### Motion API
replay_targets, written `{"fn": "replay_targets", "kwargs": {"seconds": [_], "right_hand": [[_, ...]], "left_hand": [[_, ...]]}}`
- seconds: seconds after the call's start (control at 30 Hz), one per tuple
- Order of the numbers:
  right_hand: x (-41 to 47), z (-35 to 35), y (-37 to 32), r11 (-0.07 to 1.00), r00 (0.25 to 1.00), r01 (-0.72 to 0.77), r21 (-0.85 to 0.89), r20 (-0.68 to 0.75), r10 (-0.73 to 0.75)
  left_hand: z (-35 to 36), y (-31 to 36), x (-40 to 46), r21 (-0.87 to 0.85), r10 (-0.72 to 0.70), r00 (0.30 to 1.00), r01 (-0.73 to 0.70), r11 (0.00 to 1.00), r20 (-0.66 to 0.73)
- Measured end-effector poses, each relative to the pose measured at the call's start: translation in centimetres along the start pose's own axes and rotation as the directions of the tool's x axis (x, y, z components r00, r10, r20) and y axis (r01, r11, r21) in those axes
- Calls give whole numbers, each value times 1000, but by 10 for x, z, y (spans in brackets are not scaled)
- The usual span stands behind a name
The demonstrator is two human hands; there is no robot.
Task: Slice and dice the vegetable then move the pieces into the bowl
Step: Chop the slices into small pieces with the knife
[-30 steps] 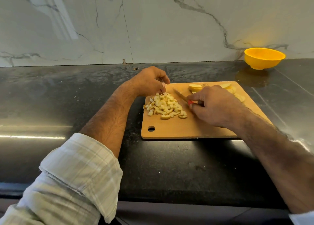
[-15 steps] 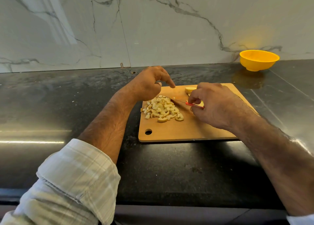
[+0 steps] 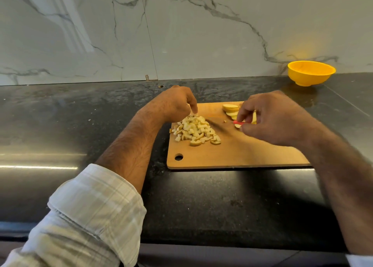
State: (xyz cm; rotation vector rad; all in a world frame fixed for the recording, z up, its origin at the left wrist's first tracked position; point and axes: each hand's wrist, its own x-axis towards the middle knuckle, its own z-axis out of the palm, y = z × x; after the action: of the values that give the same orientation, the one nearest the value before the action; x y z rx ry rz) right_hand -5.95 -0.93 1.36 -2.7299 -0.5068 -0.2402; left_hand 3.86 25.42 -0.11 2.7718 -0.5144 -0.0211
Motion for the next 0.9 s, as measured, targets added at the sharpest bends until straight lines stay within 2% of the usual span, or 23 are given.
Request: {"fn": "replay_targets", "kwargs": {"seconds": [0.13,0.23,0.3,0.4,0.6,0.9], "right_hand": [[-2,-13,15,991,988,-82,109,-123,95],[4,-6,22,975,939,-161,153,-280,199],[8,0,25,959,906,-226,173,-325,272],[10,3,29,938,879,-311,152,-330,344],[15,11,28,913,878,-385,136,-251,408],[15,8,29,926,875,-362,106,-304,376]], "left_hand": [[1,5,-1,15,-29,997,30,999,-73],[8,14,2,13,25,989,-24,1000,-146],[16,26,5,-31,81,990,-86,996,-118],[23,54,13,-97,158,986,-162,982,-45],[25,72,46,-116,152,987,-145,983,54],[28,58,54,-67,230,963,-222,973,141]]}}
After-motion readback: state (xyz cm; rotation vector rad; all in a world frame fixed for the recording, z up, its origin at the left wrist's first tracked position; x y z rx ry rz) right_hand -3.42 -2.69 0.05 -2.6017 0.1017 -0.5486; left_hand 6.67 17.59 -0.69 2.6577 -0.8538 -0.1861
